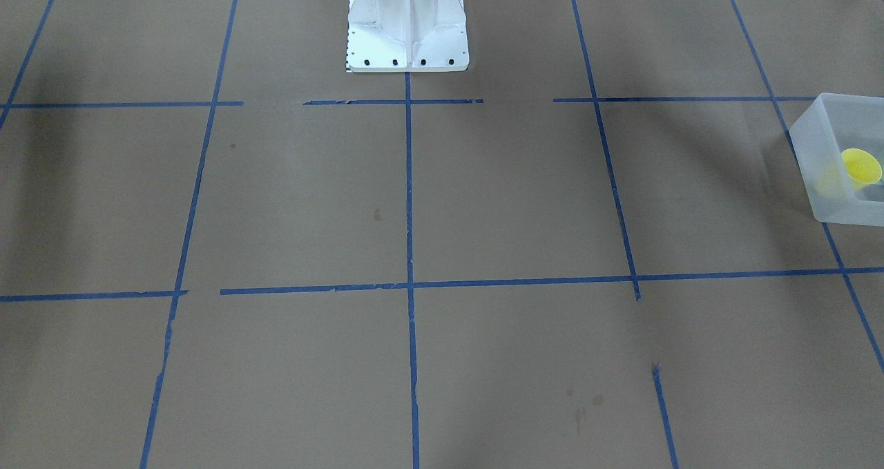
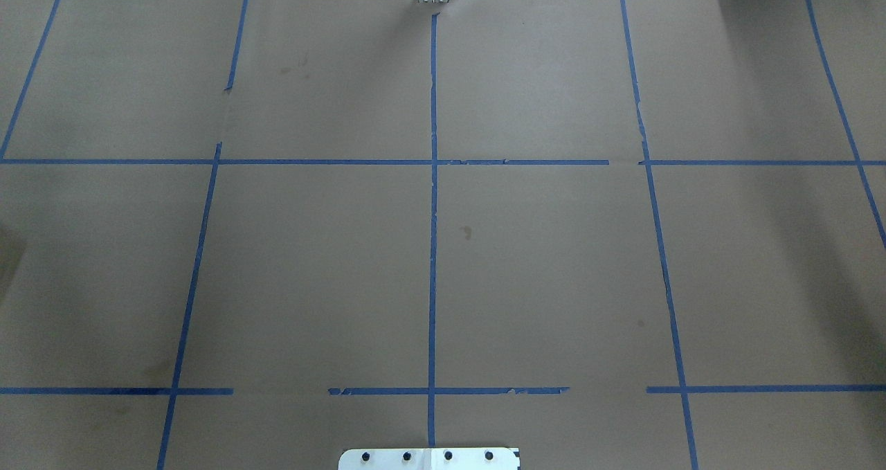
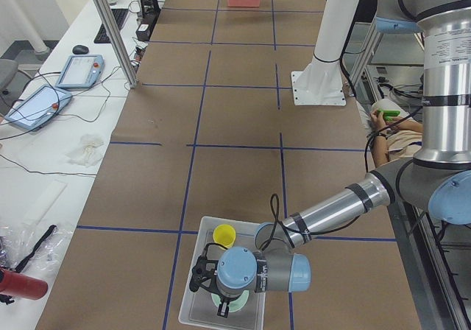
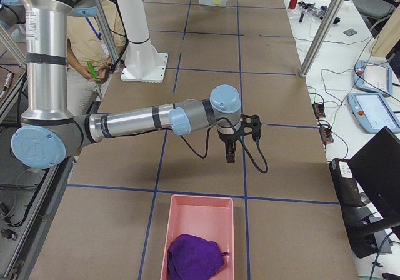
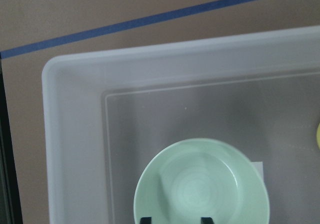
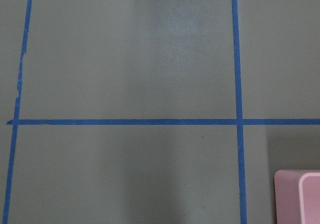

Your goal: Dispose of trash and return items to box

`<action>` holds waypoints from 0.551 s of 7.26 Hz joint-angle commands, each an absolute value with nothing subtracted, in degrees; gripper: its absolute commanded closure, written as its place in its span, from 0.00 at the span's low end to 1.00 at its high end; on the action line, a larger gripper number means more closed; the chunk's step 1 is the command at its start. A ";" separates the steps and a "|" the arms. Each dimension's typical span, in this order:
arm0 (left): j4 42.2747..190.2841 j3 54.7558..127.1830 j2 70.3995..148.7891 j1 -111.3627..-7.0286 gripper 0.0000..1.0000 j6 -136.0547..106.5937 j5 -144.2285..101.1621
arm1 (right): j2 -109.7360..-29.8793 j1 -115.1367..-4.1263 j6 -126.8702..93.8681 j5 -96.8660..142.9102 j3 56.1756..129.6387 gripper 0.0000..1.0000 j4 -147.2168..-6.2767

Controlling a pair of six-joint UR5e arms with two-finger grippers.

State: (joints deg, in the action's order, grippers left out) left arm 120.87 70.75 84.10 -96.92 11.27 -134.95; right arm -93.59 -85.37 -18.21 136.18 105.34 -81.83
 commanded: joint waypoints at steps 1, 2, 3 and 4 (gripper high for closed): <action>120.41 82.64 83.76 -94.33 0.07 -1.34 -138.68 | -93.60 -85.34 -18.28 136.23 105.29 0.00 -81.74; 119.45 88.97 83.59 -89.87 0.07 -6.54 -138.52 | -93.60 -84.82 -18.28 136.23 105.38 0.00 -81.74; 117.96 96.25 83.93 -84.69 0.07 -14.60 -138.17 | -93.86 -83.68 -18.11 135.19 105.21 0.00 -81.74; 115.08 102.42 84.02 -79.24 0.07 -19.20 -136.42 | -93.78 -83.15 -18.11 134.48 105.21 0.00 -81.74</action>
State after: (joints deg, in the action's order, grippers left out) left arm 117.89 94.21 83.88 -85.72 -12.08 -137.81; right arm -93.75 -83.99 -18.17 135.36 105.26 -81.74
